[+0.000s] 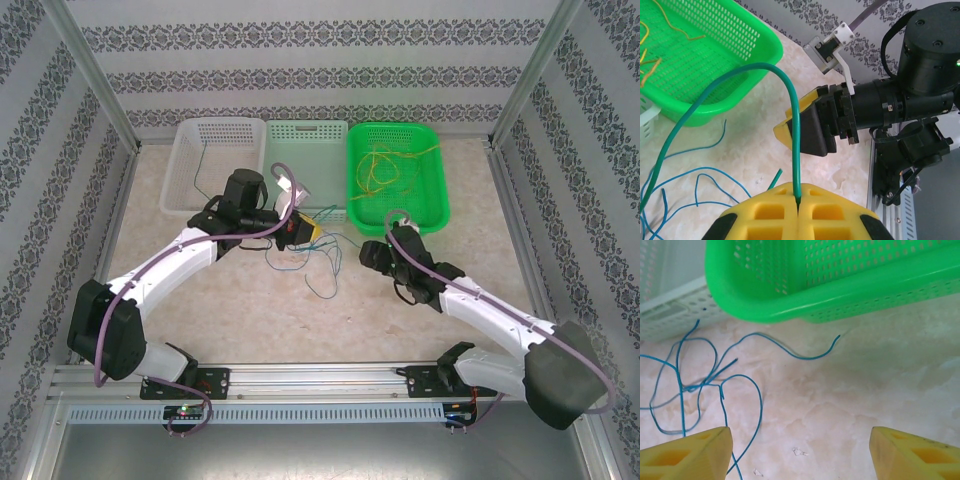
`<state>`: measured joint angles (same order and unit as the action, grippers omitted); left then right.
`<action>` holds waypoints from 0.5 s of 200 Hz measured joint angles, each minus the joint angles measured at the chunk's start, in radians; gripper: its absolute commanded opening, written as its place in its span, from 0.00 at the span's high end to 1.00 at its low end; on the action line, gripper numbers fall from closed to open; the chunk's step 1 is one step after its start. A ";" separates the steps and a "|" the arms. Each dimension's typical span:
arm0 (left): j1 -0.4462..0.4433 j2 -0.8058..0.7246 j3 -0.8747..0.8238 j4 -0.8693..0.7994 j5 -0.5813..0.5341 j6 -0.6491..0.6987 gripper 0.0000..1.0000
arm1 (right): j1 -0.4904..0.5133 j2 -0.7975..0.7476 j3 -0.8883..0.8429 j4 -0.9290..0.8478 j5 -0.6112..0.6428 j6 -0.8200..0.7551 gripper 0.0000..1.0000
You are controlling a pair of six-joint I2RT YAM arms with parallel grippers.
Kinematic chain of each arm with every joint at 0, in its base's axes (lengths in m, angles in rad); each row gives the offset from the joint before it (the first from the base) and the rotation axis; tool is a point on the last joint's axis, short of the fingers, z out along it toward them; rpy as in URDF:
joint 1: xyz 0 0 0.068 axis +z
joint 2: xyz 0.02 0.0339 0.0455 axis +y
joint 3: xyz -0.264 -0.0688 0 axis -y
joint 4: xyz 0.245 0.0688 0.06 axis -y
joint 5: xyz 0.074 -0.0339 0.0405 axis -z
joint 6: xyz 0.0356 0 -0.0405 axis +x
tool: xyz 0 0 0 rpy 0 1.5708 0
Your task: Untangle the cables
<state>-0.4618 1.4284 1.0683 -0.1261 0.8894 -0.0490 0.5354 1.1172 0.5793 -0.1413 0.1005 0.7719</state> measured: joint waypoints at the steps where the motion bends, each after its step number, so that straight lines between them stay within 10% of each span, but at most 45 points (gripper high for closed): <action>1: 0.000 0.000 0.000 0.002 0.000 -0.002 0.98 | -0.003 -0.001 -0.001 0.002 -0.005 0.002 0.27; 100: 0.000 -0.022 -0.042 0.140 -0.019 -0.063 0.96 | -0.120 0.120 0.082 0.205 -0.487 0.230 0.33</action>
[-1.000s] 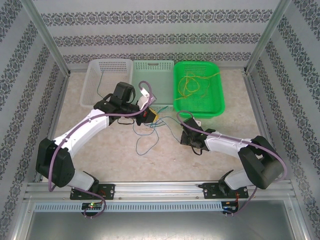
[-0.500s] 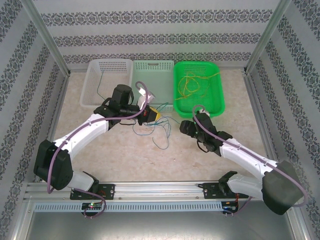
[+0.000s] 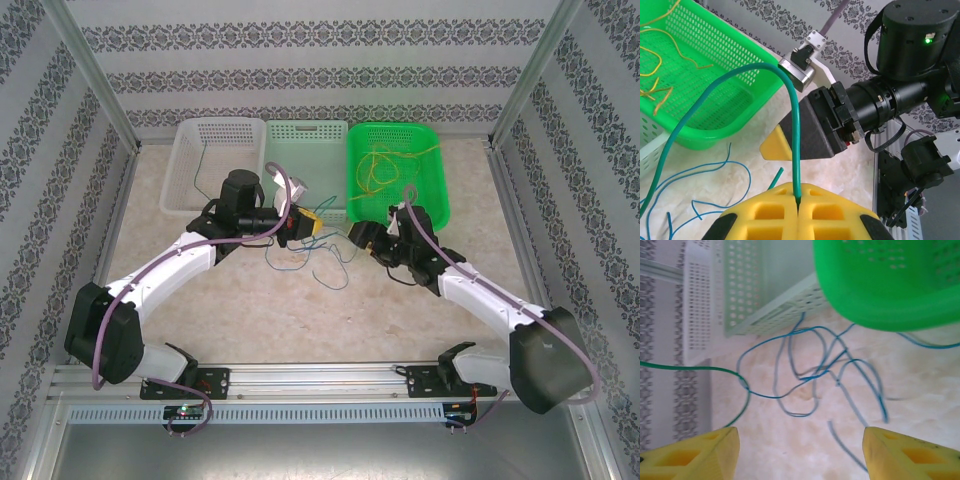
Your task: Untangle the cables
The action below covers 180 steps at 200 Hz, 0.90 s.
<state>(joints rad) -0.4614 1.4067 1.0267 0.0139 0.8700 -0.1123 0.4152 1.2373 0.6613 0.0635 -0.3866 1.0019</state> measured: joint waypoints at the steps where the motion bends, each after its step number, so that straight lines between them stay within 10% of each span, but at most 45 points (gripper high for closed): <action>1: 0.000 0.000 0.000 0.000 0.000 0.000 0.96 | -0.001 0.001 0.001 0.002 -0.003 0.001 0.33; 129: -0.004 0.000 0.000 -0.027 -0.038 0.083 0.96 | 0.024 0.278 0.119 0.330 -0.368 0.364 0.38; 180: -0.016 0.002 0.000 -0.017 -0.053 0.079 0.96 | 0.075 0.386 0.158 0.405 -0.392 0.413 0.63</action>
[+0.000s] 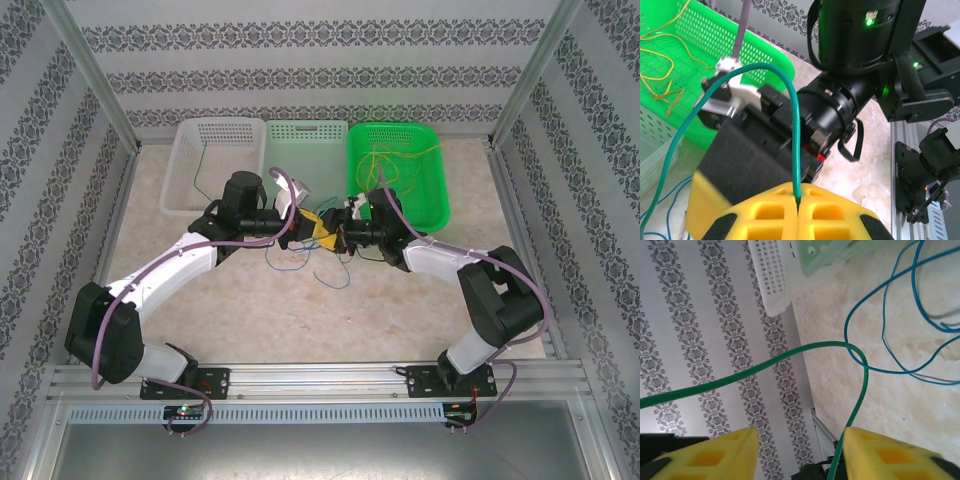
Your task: Untangle the cables
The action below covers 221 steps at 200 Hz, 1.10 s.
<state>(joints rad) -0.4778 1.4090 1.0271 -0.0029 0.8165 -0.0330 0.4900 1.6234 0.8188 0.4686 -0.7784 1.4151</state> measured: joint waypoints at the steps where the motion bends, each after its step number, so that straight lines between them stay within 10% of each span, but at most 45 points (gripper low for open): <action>1: 0.000 0.000 0.000 0.001 -0.001 -0.001 0.96 | 0.002 0.002 0.000 0.000 0.000 0.002 0.64; 50: 0.000 0.000 0.000 0.050 -0.029 -0.026 0.97 | 0.016 0.026 0.002 -0.002 0.003 -0.019 1.00; 110: 0.013 0.000 -0.006 0.170 -0.096 -0.141 0.97 | 0.051 -0.040 0.005 -0.145 0.078 -0.209 1.00; 221: 0.192 0.051 -0.224 0.835 -0.156 -0.869 1.00 | 0.290 -0.377 -0.131 -0.553 0.884 -0.793 1.00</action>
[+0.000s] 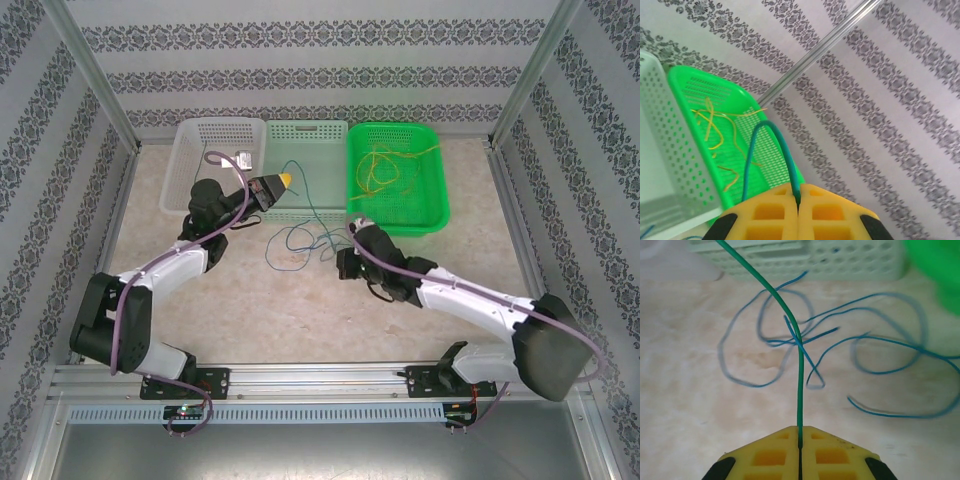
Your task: Untangle the cables
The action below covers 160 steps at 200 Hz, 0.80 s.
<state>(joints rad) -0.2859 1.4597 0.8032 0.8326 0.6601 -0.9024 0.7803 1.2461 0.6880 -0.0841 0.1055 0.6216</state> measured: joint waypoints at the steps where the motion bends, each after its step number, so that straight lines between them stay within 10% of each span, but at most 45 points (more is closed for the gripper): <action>1: 0.000 0.001 0.000 0.003 0.000 -0.003 1.00 | 0.005 -0.005 -0.005 0.003 0.016 -0.004 1.00; 160: 0.026 0.256 0.109 0.429 0.128 -0.604 1.00 | 0.224 -0.268 -0.278 0.058 0.828 -0.028 0.99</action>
<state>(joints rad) -0.2600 1.7157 0.9127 1.2617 0.7879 -1.5066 1.0042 0.9779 0.4099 -0.0265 0.9337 0.5938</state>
